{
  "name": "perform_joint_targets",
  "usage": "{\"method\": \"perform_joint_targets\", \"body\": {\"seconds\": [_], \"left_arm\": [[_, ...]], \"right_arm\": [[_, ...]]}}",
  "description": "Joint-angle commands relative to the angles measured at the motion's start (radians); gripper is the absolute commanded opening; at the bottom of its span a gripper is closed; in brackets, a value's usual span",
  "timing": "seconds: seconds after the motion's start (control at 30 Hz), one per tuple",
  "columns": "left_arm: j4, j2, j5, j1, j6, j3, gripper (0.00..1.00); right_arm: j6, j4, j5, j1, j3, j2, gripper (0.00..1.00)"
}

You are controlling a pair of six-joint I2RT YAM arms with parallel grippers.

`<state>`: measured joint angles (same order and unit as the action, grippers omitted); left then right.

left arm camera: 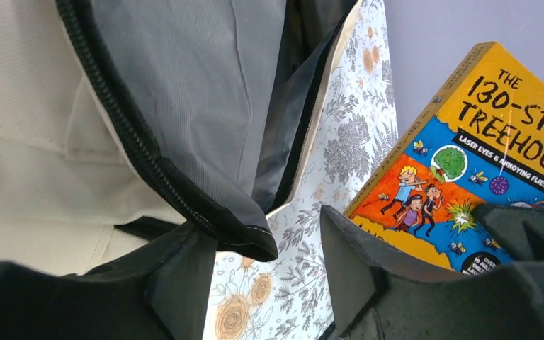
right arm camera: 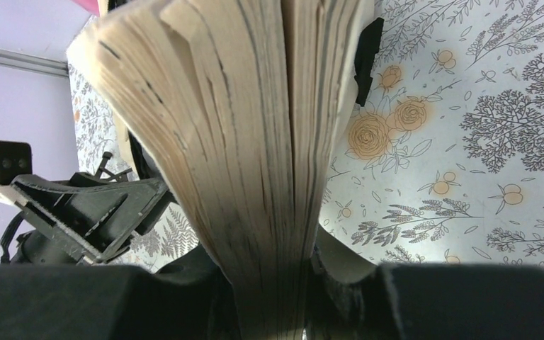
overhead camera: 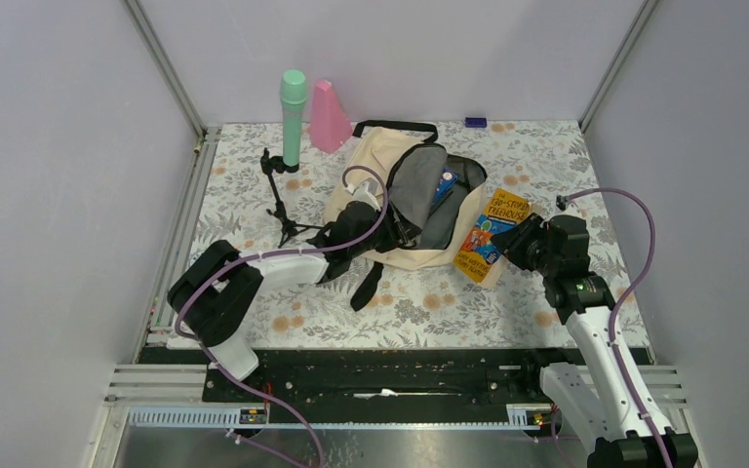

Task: Pack the student bag
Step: Place the book in the student bag.

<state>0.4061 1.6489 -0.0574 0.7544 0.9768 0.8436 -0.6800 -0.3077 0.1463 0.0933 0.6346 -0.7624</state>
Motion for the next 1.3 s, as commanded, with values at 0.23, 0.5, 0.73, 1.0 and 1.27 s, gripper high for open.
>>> {"method": "perform_joint_targets", "body": {"seconds": [0.23,0.5,0.73,1.0,1.27], "left_arm": [[0.088,0.001,-0.033,0.007,-0.033,0.033,0.10],[0.064,-0.178,0.043,0.011,-0.246,-0.061,0.00],[0.116,-0.356,0.027,0.026,-0.376,-0.149,0.00],[0.143,-0.457,-0.093,0.060,-0.441,-0.189,0.00],[0.140,-0.515,-0.105,0.084,-0.454,-0.212,0.00]], "right_arm": [[-0.037,0.135,0.074,-0.002,-0.002,0.028,0.00],[-0.062,0.197,0.159,-0.001,-0.024,0.045,0.00],[-0.218,0.329,0.187,-0.001,-0.098,0.036,0.00],[-0.407,0.577,0.250,-0.001,-0.145,-0.039,0.00],[-0.442,0.614,0.187,-0.001,-0.144,-0.024,0.00]]}}
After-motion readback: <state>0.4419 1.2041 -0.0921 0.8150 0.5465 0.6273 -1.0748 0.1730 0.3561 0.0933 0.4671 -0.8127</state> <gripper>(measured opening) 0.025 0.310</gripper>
